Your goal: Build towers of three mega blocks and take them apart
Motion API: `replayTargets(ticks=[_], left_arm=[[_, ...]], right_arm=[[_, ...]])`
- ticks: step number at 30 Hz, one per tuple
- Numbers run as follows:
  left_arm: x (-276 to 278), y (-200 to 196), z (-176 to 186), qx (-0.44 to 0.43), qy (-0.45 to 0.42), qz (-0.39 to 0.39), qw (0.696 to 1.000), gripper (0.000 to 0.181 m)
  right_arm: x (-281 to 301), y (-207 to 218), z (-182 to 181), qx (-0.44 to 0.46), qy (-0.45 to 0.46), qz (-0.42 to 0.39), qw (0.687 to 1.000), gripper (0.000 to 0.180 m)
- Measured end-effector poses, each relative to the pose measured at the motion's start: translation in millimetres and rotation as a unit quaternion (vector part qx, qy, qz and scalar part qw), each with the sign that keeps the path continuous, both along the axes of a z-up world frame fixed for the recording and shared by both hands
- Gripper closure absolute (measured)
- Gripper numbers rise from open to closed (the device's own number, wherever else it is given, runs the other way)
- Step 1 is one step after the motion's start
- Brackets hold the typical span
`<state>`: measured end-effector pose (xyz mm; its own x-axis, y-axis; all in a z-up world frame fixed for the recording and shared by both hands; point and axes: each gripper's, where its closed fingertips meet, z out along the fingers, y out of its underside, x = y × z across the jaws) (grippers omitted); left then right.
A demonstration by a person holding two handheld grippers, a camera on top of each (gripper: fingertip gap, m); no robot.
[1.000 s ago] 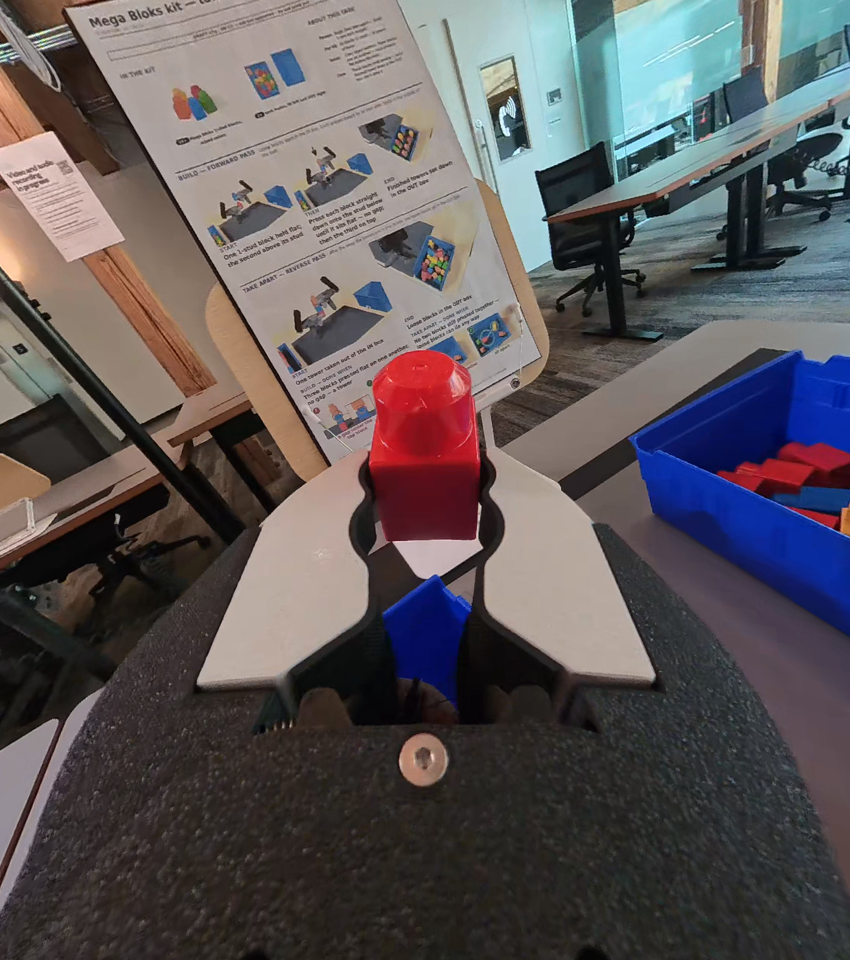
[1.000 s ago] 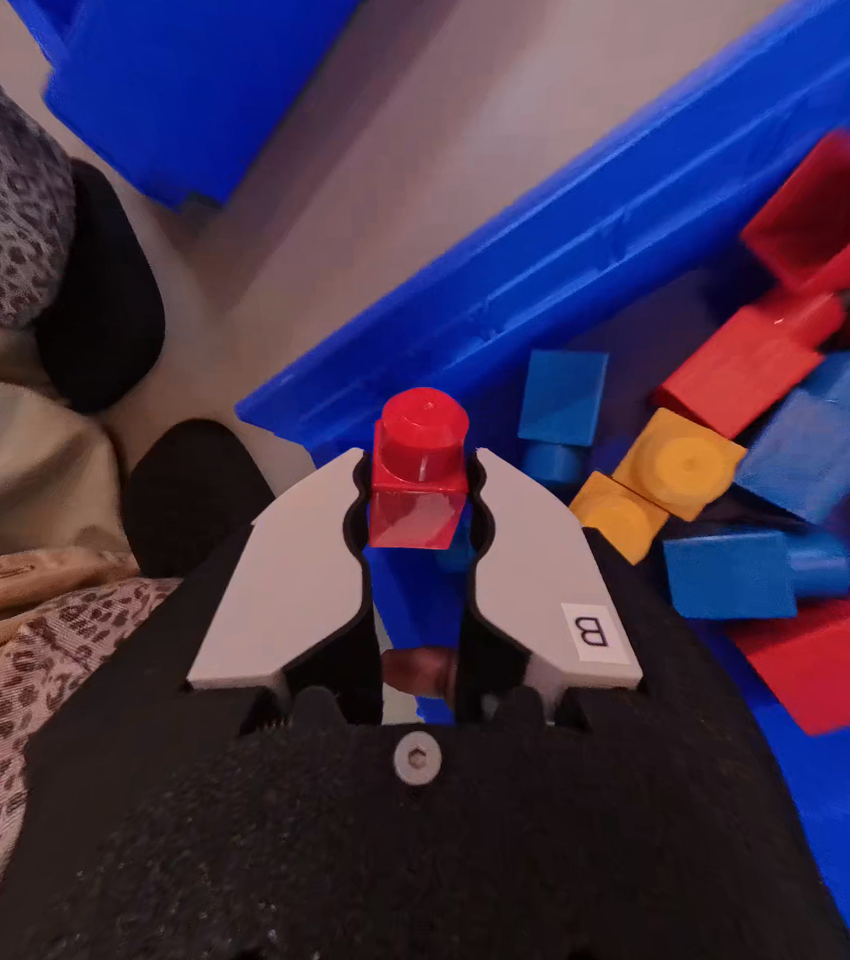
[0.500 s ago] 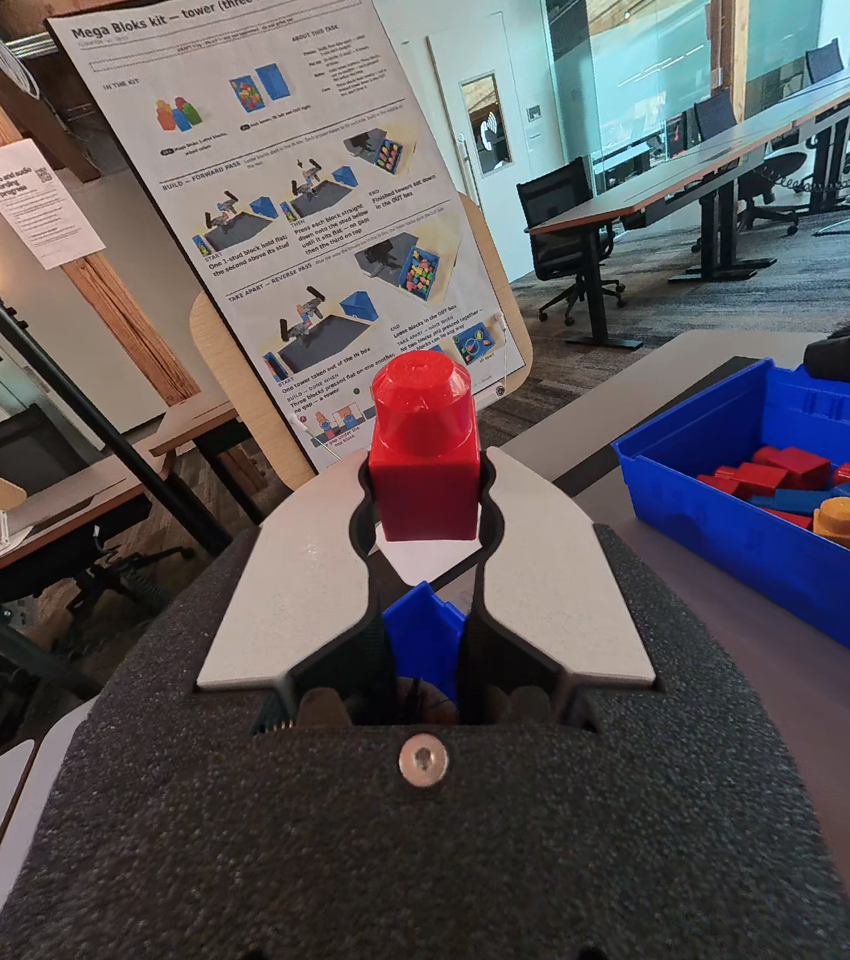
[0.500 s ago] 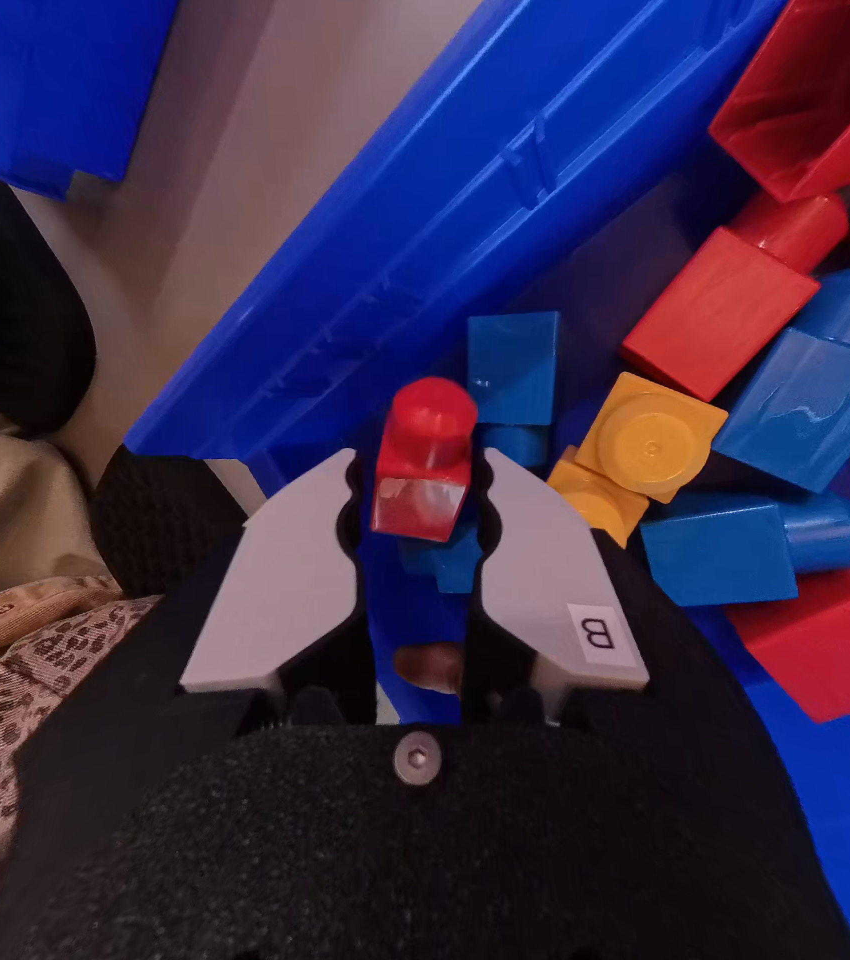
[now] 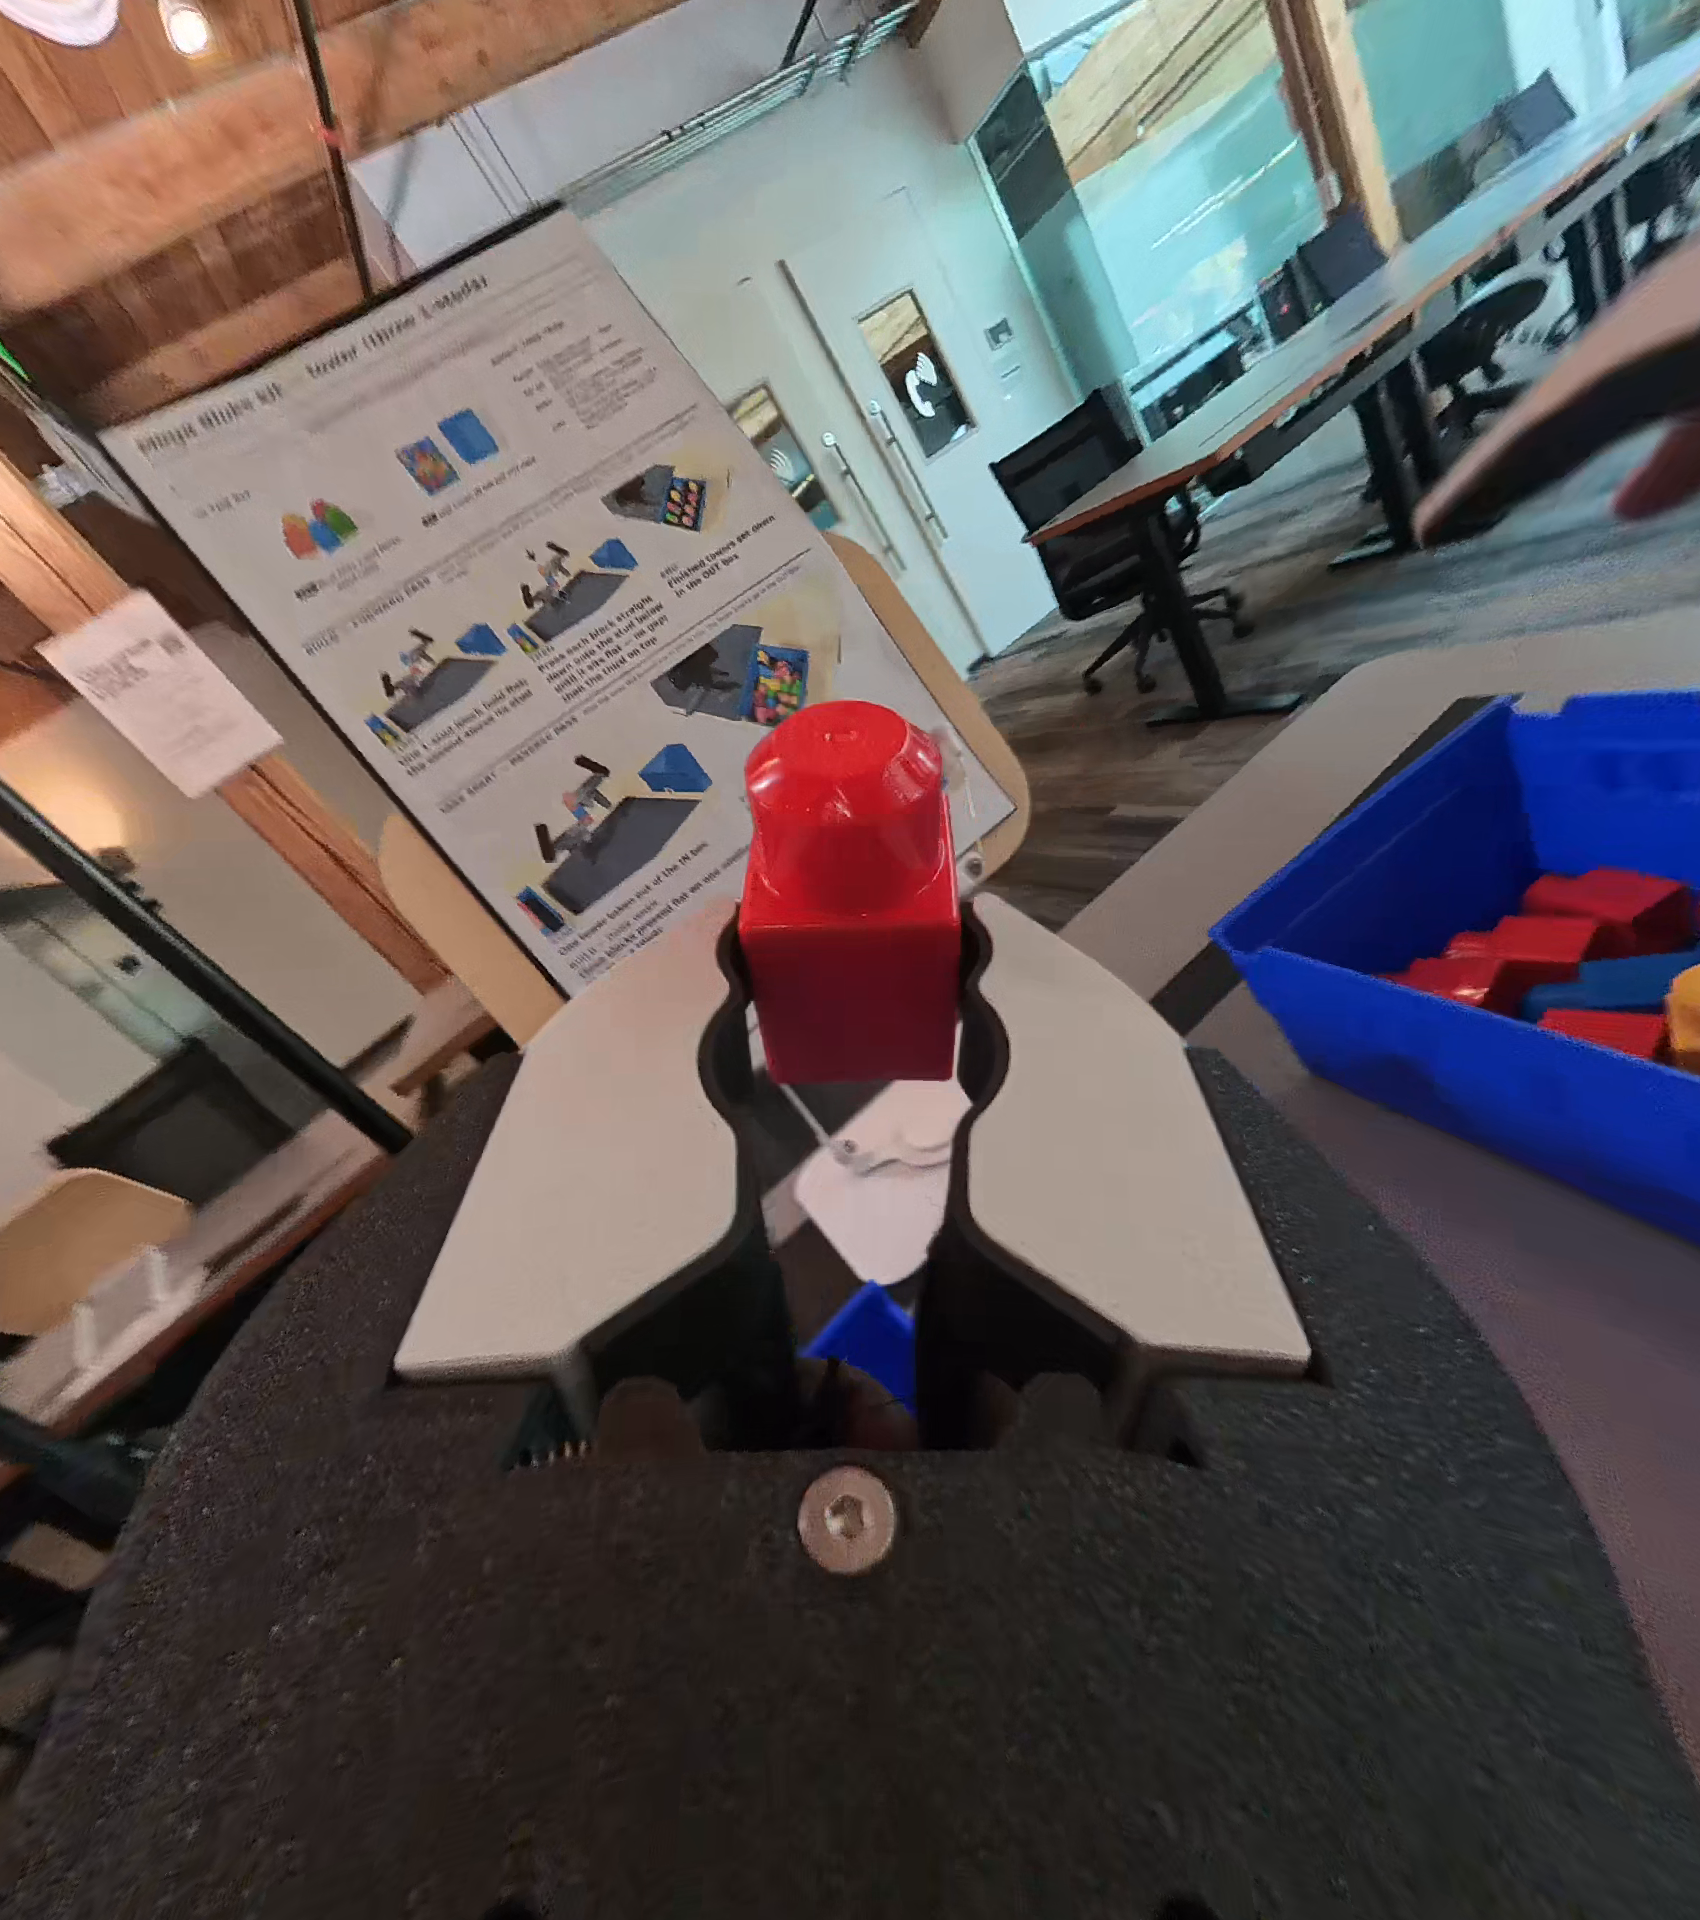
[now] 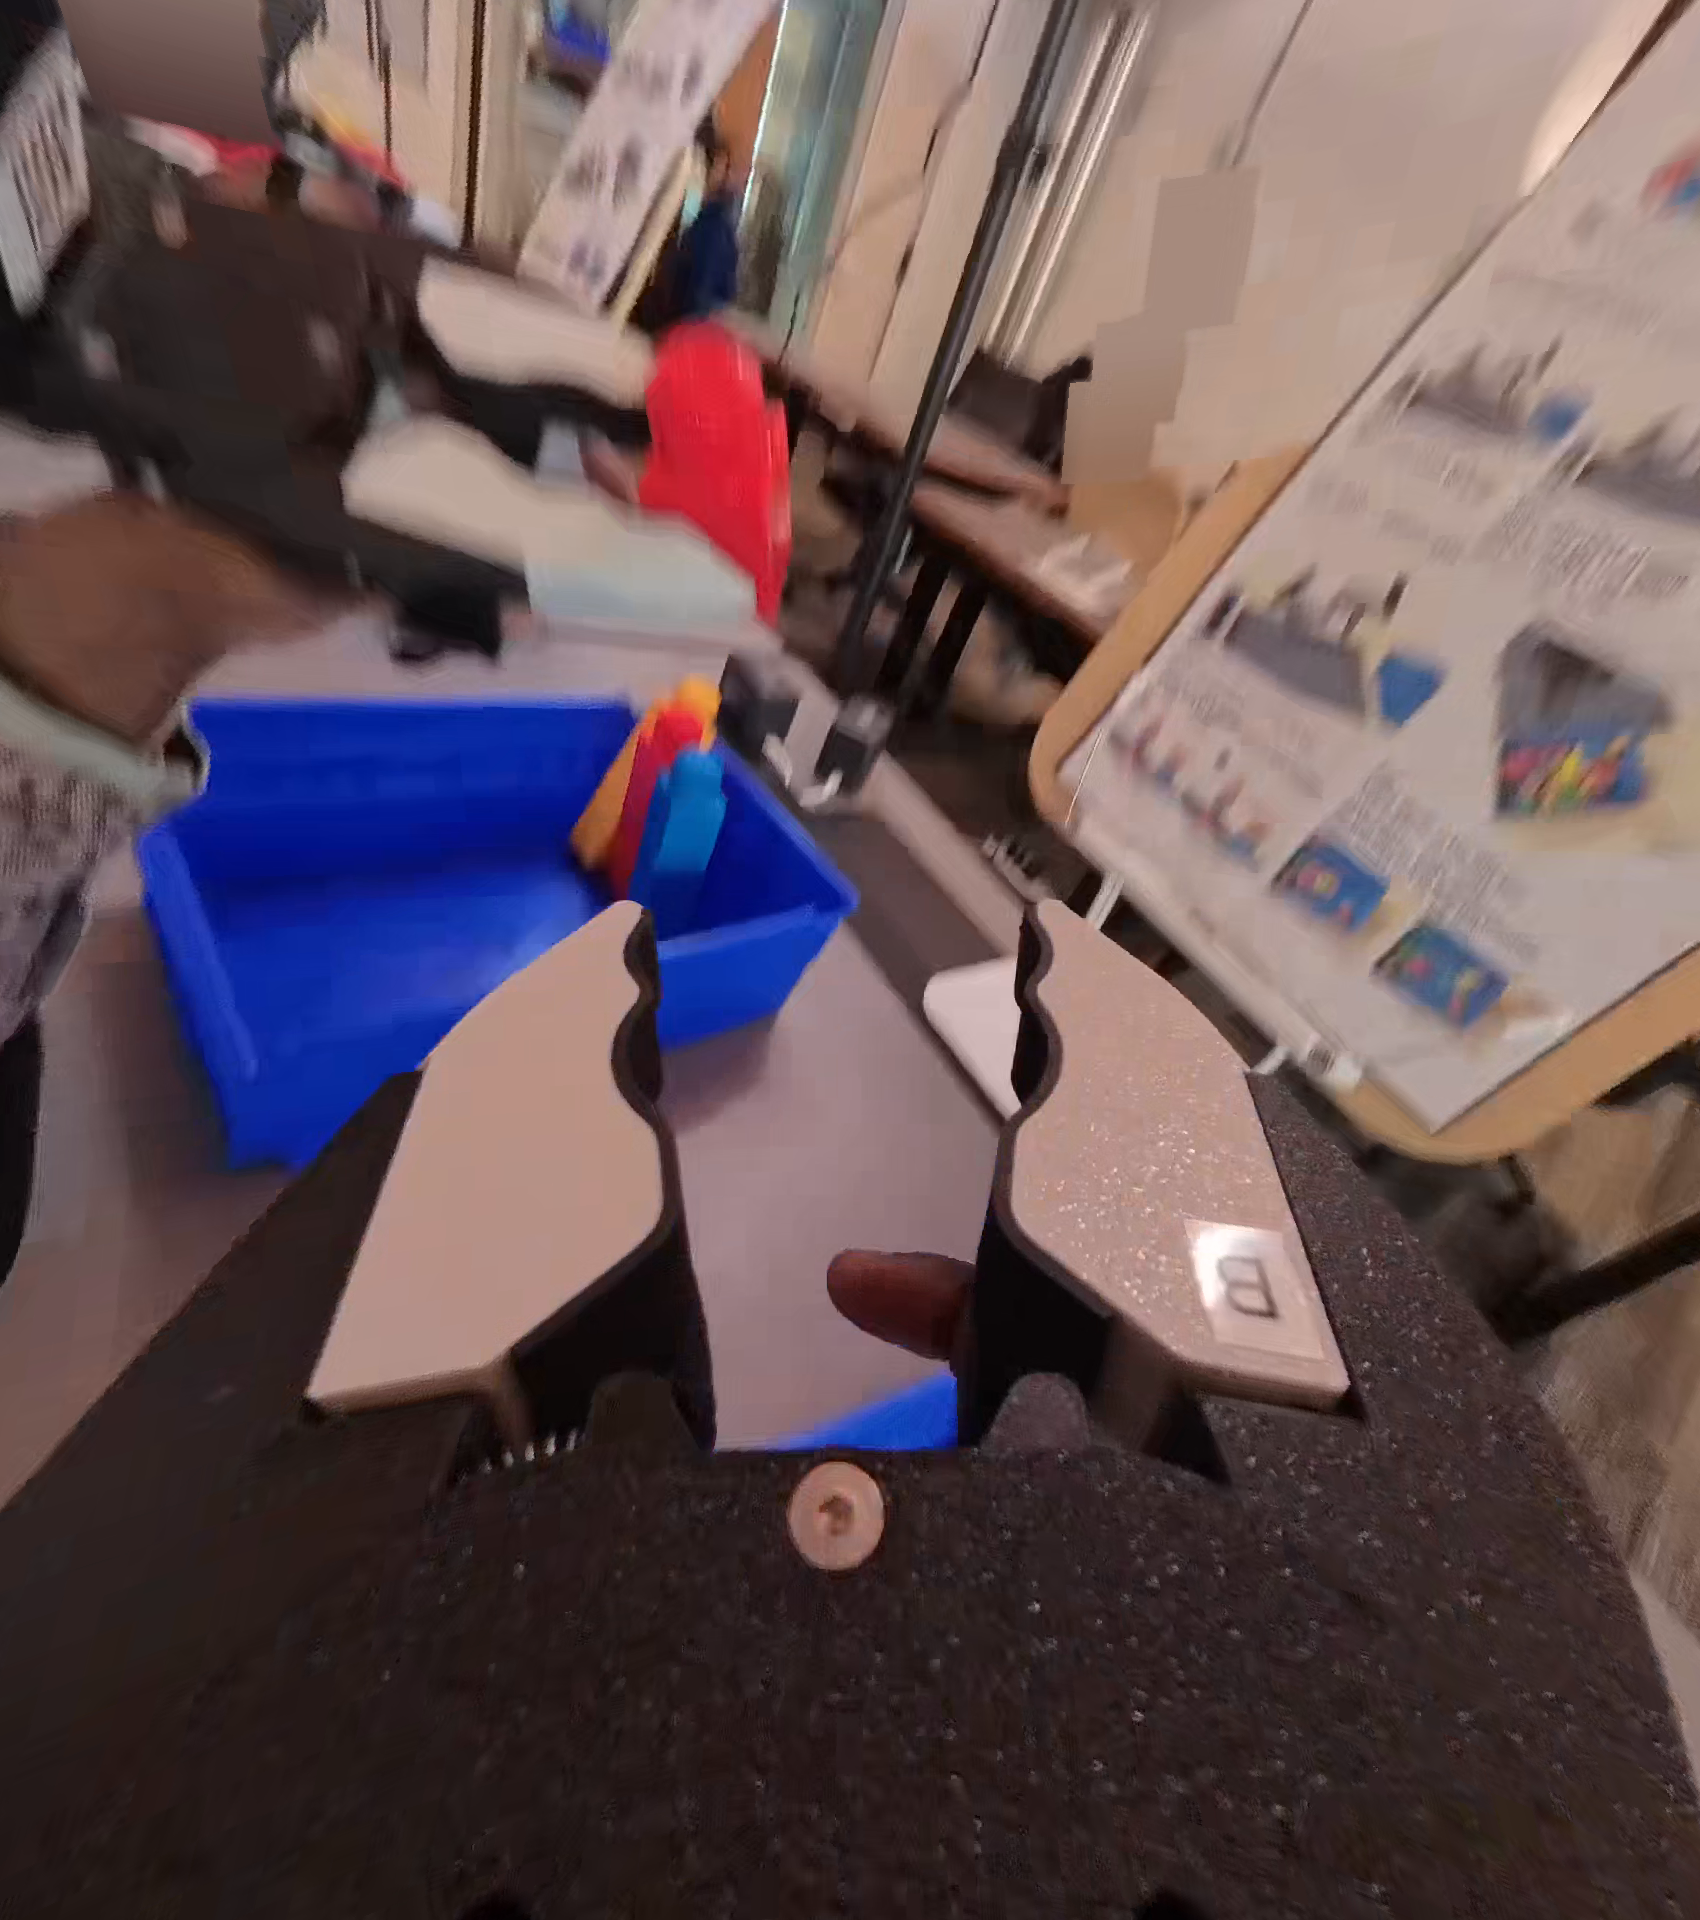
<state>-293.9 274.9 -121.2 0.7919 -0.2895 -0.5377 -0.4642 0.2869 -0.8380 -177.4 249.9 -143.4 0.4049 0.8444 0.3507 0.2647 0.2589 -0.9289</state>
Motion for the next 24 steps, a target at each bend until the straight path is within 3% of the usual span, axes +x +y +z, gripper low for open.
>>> replayTargets(ticks=[4, 10, 13, 19, 24], left_arm=[[19, -4, 3, 0.058, 0.086, 0.03, 0.994, 0.144], [48, -10, -4, 0.081, 0.175, 0.035, 0.981, 0.145], [59, -14, -8, 0.078, 0.186, 0.016, 0.979, 0.142], [39, -17, 9, 0.046, 0.078, -0.004, 0.996, 0.118], [-44, -11, 30, 0.025, -0.093, 0.059, 0.994, 0.121]], right_arm=[[-40, -11, 32, 0.009, 0.07, -0.003, 0.997, 0.116], [-74, -7, 26, -0.019, 0.086, -0.004, 0.996, 0.118], [-71, 2, 25, -0.014, 0.089, -0.037, 0.995, 0.146], [-27, 16, 49, 0.005, 0.151, -0.104, 0.983, 0.146], [40, 49, 33, -0.022, 0.124, -0.214, 0.969, 0.146]])
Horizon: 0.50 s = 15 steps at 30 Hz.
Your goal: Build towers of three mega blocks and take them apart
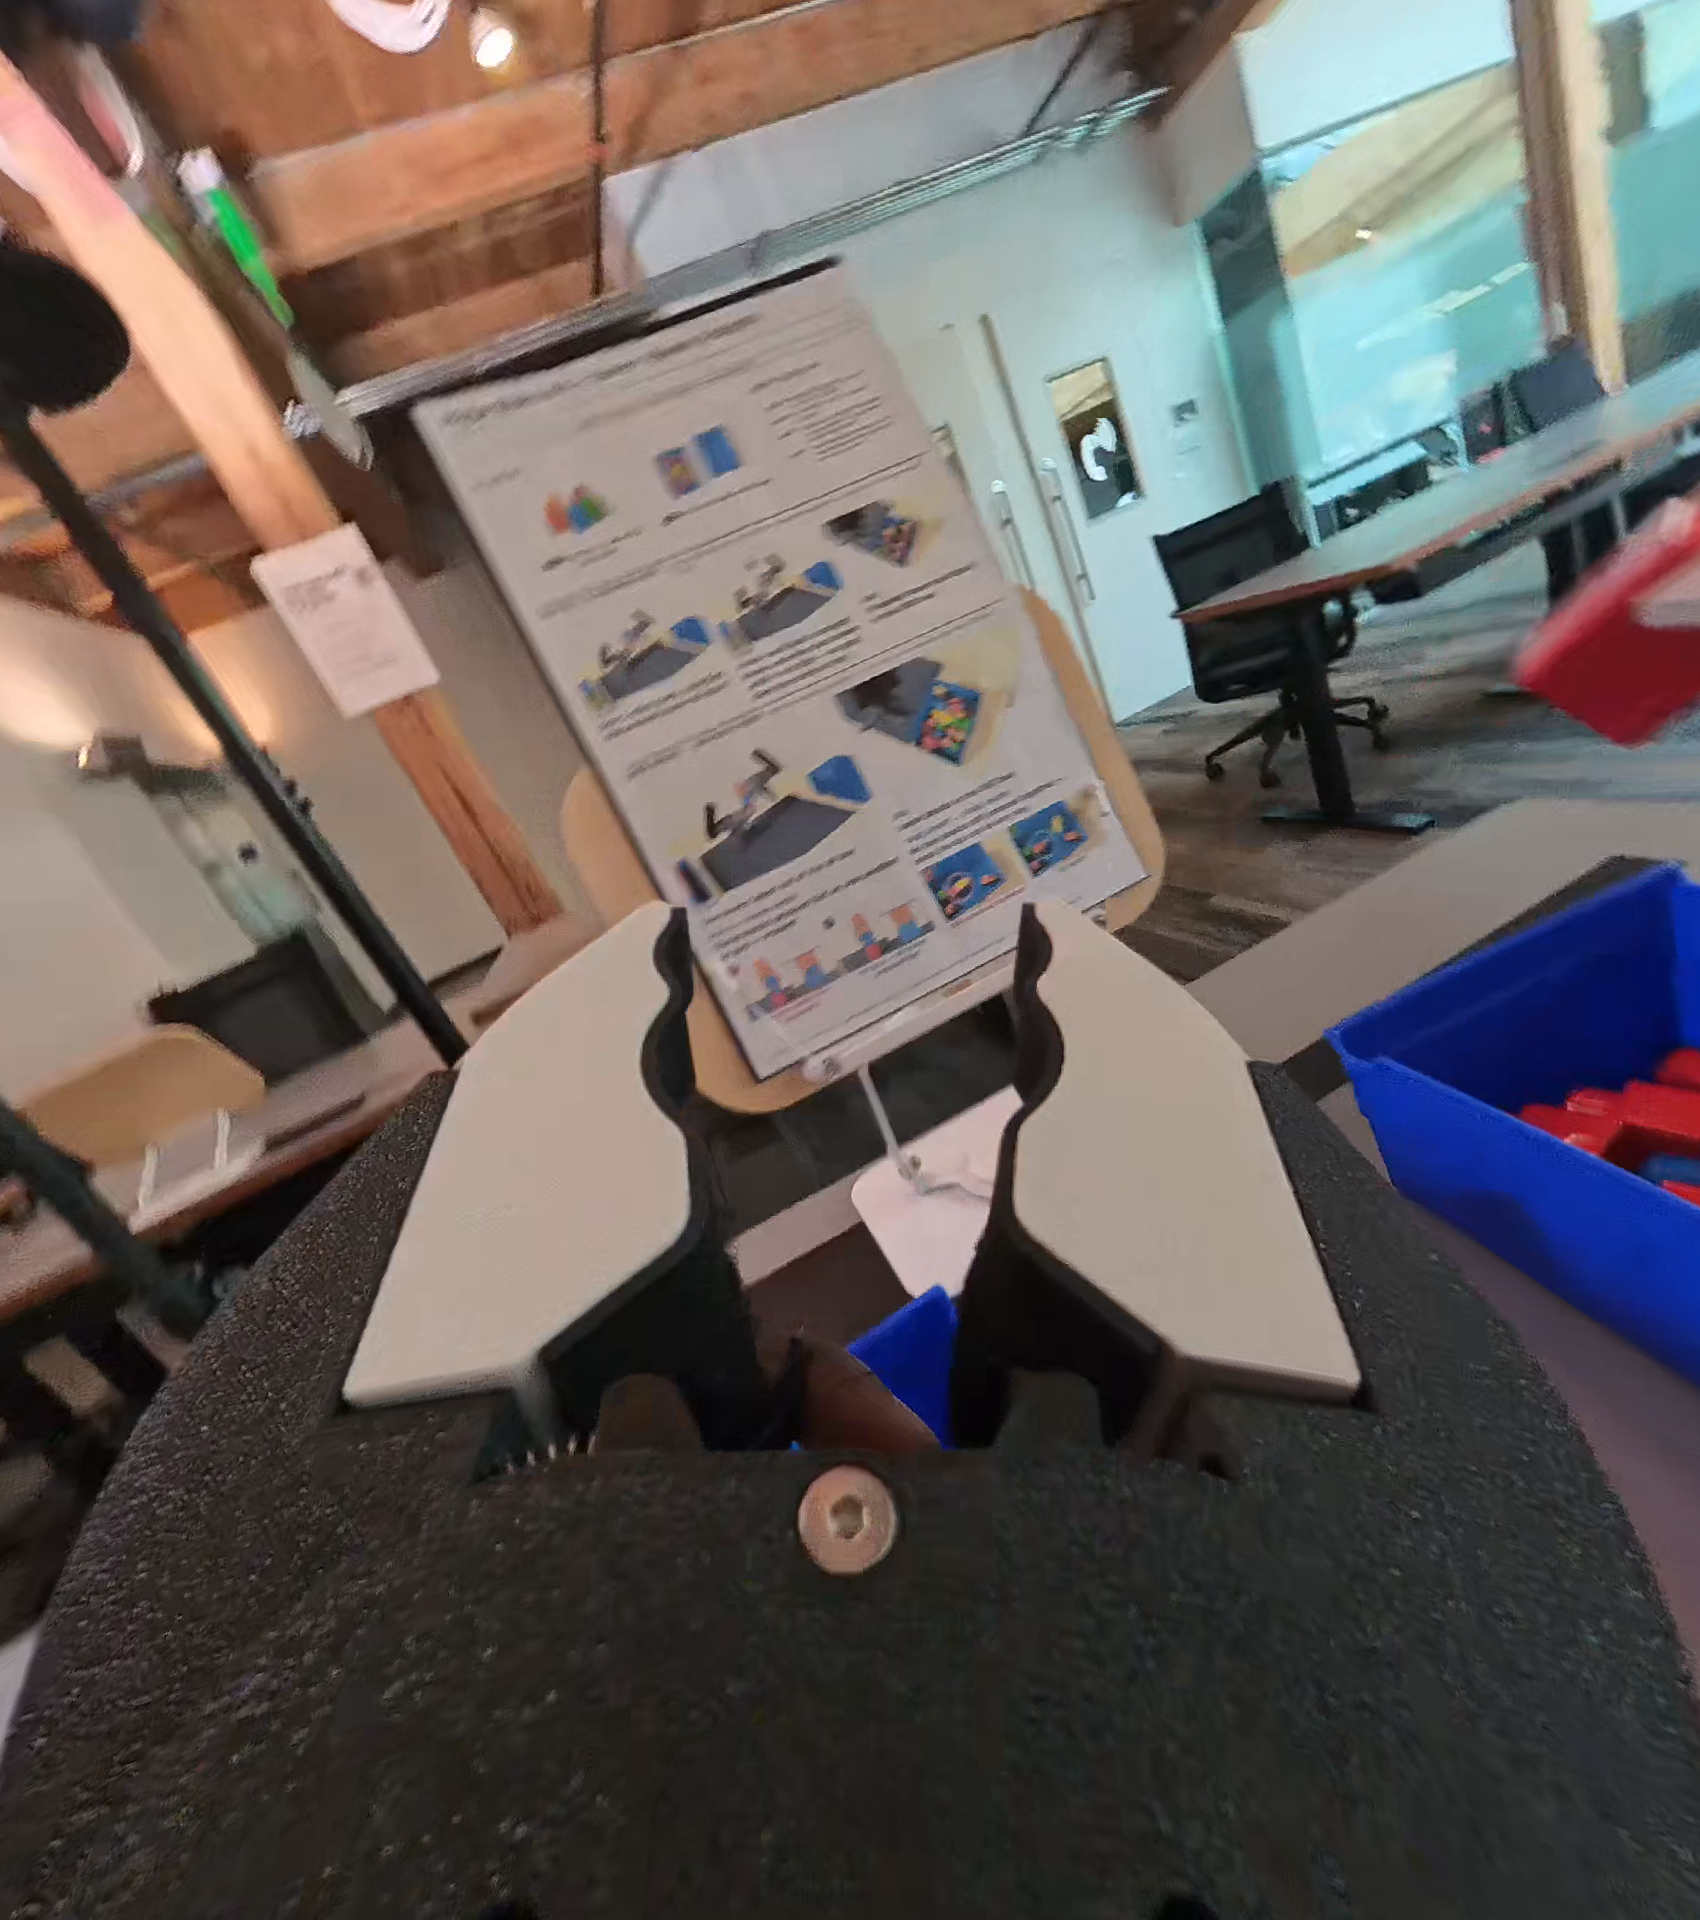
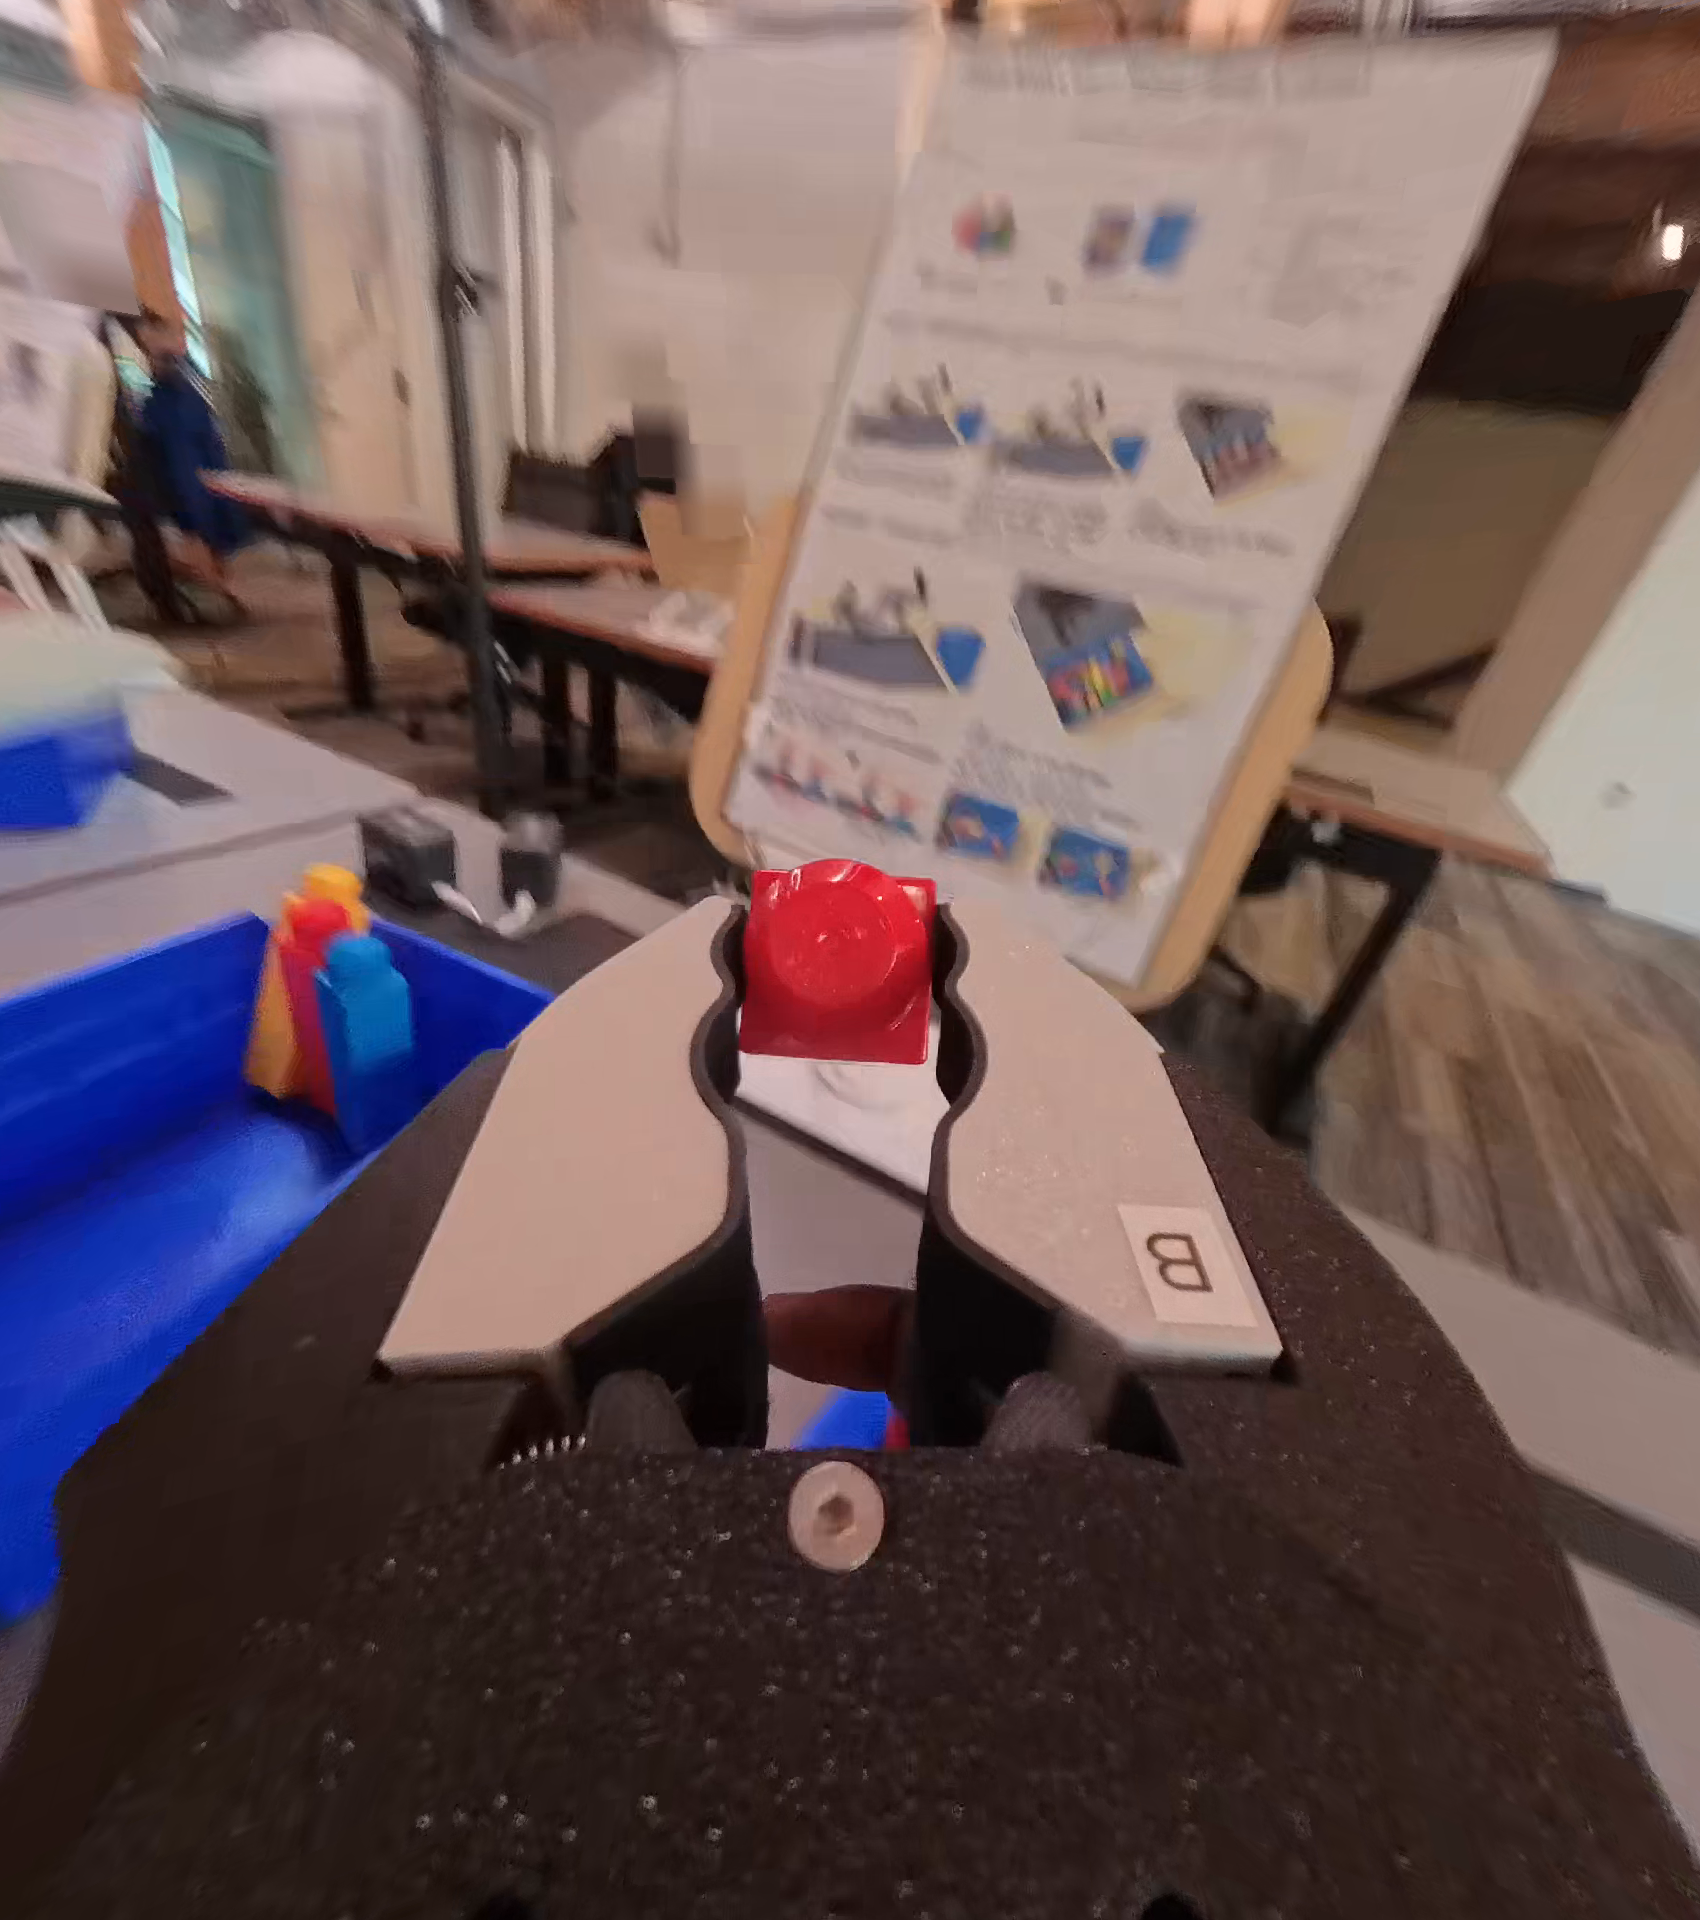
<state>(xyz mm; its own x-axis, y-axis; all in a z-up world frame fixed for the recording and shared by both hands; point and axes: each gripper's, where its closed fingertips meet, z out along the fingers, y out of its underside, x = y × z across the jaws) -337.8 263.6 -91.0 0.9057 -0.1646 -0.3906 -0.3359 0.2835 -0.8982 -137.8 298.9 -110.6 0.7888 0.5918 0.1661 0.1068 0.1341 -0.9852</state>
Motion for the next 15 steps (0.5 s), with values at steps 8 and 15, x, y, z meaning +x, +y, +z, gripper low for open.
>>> replayTargets(ticks=[8, 15], left_arm=[[-116, 1, -23, -0.06, -0.089, 0.113, 0.988, 0.131], [-137, -5, -25, -0.06, -0.112, 0.124, 0.984, 0.135]], right_arm=[[69, 50, -127, -0.223, -0.171, -0.099, 0.954, 0.146], [35, 40, -220, -0.378, -0.243, 0.031, 0.893, 0.146]])
